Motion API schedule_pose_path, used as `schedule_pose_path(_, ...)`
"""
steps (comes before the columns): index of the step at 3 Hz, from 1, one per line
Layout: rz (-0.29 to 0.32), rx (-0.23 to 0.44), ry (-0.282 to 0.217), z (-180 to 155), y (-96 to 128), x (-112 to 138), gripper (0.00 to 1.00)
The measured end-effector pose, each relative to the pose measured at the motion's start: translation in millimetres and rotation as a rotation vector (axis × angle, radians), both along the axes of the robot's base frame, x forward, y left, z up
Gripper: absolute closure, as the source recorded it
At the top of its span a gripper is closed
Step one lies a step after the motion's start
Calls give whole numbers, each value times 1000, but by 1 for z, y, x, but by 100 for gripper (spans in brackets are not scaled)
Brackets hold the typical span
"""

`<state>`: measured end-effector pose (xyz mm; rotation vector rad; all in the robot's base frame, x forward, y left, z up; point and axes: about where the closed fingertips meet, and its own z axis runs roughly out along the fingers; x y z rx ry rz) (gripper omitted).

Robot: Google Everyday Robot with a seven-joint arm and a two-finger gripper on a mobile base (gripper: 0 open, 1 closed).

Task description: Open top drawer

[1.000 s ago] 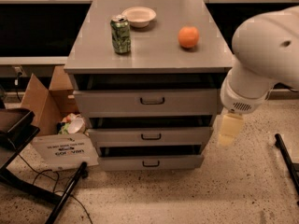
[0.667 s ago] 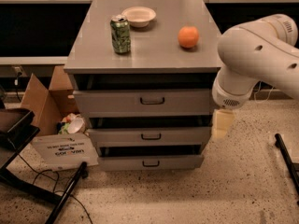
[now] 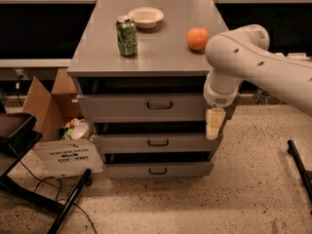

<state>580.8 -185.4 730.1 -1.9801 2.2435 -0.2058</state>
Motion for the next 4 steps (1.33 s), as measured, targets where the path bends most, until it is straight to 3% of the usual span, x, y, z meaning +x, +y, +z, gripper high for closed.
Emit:
schedule_pose_path(2, 40, 11, 92, -39, 14, 46, 0)
schedule_pose_path(3, 34, -20, 129, -50, 4, 57, 16)
schedule_pose_path(4, -9, -42, 164, -51, -25, 43, 39)
